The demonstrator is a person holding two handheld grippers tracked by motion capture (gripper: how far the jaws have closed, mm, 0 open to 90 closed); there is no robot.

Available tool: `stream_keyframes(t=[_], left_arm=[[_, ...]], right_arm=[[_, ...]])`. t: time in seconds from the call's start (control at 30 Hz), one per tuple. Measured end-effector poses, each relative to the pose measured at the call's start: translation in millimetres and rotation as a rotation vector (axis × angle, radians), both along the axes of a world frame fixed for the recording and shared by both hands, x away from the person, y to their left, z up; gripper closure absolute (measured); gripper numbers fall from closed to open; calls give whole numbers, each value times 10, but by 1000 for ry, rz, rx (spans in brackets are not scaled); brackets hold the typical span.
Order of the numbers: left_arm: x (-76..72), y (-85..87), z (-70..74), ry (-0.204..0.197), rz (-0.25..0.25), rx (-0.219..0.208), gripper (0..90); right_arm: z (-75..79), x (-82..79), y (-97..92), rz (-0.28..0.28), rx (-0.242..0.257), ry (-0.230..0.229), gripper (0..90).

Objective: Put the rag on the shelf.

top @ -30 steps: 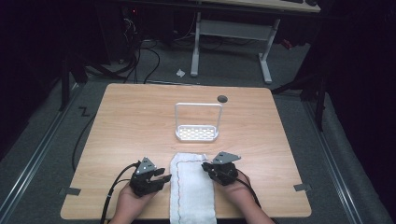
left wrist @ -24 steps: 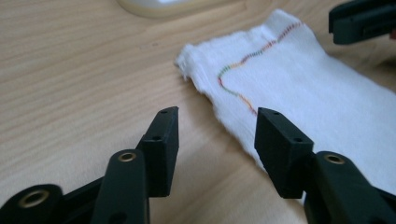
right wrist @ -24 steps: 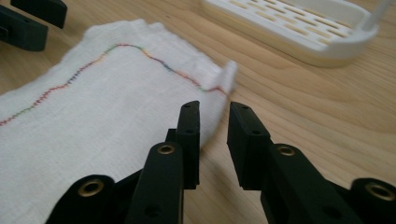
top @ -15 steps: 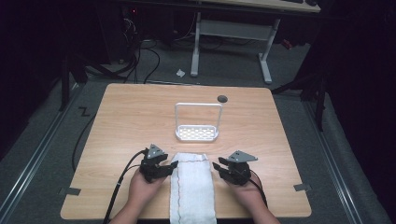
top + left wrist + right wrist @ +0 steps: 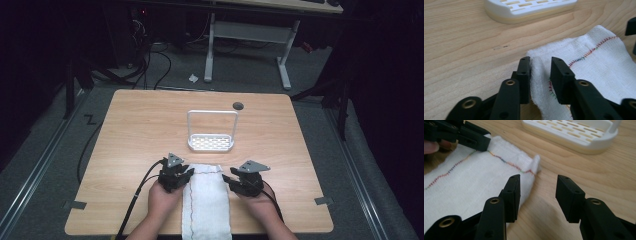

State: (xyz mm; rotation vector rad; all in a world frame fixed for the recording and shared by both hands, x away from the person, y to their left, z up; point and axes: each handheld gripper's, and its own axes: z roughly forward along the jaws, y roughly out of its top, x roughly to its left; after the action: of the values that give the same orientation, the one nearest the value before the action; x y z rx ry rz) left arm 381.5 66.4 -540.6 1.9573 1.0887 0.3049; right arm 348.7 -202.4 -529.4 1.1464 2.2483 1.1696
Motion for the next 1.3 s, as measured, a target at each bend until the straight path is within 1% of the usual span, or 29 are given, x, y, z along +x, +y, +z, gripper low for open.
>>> stream_keyframes(t=[0.03, 0.1, 0.17, 0.2, 0.23, 0.27, 0.33, 0.37, 0.4, 0.43, 0.5, 0.6, 0.67, 0.7, 0.73, 0.77, 0.8, 0.83, 0.87, 0.97, 1.0, 1.03, 1.1, 1.13, 1.17, 1.2, 1.23, 1.27, 1.3], left_arm=[[0, 0, 0, 0, 0, 0, 750], [3, 4, -4, 12, -13, -10, 792], [7, 12, -4, 17, -17, -13, 806], [9, 14, -5, 19, -17, -16, 809], [9, 14, -5, 19, -17, -16, 811], [14, 23, -7, 27, -16, -27, 813], [19, 32, -8, 33, -18, -32, 814], [19, 32, -8, 33, -18, -32, 815], [19, 36, -9, 36, -19, -36, 815], [16, 45, -11, 43, -23, -44, 816], [17, 57, -15, 50, -24, -58, 818], [18, 61, -16, 52, -24, -61, 822], [9, 50, -13, 45, -25, -51, 825], [1, 43, -9, 35, -28, -37, 830], [-9, 34, -5, 25, -32, -27, 835], [-9, 34, -5, 25, -32, -27, 836], [-17, 30, -4, 20, -39, -23, 837], [-15, 35, -5, 23, -40, -27, 837], [-16, 40, -4, 24, -41, -29, 837], [-31, 37, -1, 13, -44, -28, 836], [-43, 37, 2, 2, -46, -33, 836], [-63, 59, 8, -17, -53, -56, 838], [-81, 83, 11, -33, -52, -85, 838], [-81, 83, 11, -33, -52, -85, 837], [-112, 101, 18, -59, -57, -101, 836], [-137, 104, 28, -69, -65, -106, 836], [-137, 104, 28, -69, -65, -106, 836], [-234, 112, 49, -106, -66, -117, 836], [-285, 113, 55, -124, -67, -123, 835]], right_arm=[[9, 26, 42, 5, 1, -5, 537], [31, 78, 120, 15, 1, 10, 523], [17, 106, 166, 7, -12, 4, 531], [4, 140, 182, -6, -14, 17, 537], [4, 140, 182, -6, -14, 17, 537], [-18, 215, 209, -17, -20, 52, 537], [-42, 259, 227, -19, -25, 84, 536], [-42, 259, 227, -19, -25, 84, 536], [-59, 275, 232, -19, -19, 97, 556], [-68, 276, 255, -20, -11, 109, 665], [-67, 267, 294, -16, -18, 106, 722], [-83, 251, 317, -8, -3, 101, 796], [-81, 244, 317, 4, -4, 102, 835], [-74, 232, 324, 3, -13, 103, 846], [-72, 226, 329, 8, -24, 95, 850], [-72, 226, 329, 8, -24, 95, 850], [-70, 216, 326, 11, -29, 87, 857], [-71, 215, 322, 12, -27, 78, 859], [-63, 201, 314, 8, -21, 81, 859], [-41, 156, 286, 6, 5, 64, 860], [-41, 156, 286, 6, 5, 64, 860], [-34, 109, 265, 9, 14, 51, 860], [-25, 85, 255, 9, 19, 40, 859], [-25, 85, 255, 9, 19, 40, 859], [9, 57, 259, 13, 13, 12, 859], [21, 45, 268, 8, 2, 4, 859], [21, 45, 268, 8, 2, 4, 859], [35, -11, 306, 0, -31, -35, 859], [36, -38, 321, -3, -37, -45, 858]])
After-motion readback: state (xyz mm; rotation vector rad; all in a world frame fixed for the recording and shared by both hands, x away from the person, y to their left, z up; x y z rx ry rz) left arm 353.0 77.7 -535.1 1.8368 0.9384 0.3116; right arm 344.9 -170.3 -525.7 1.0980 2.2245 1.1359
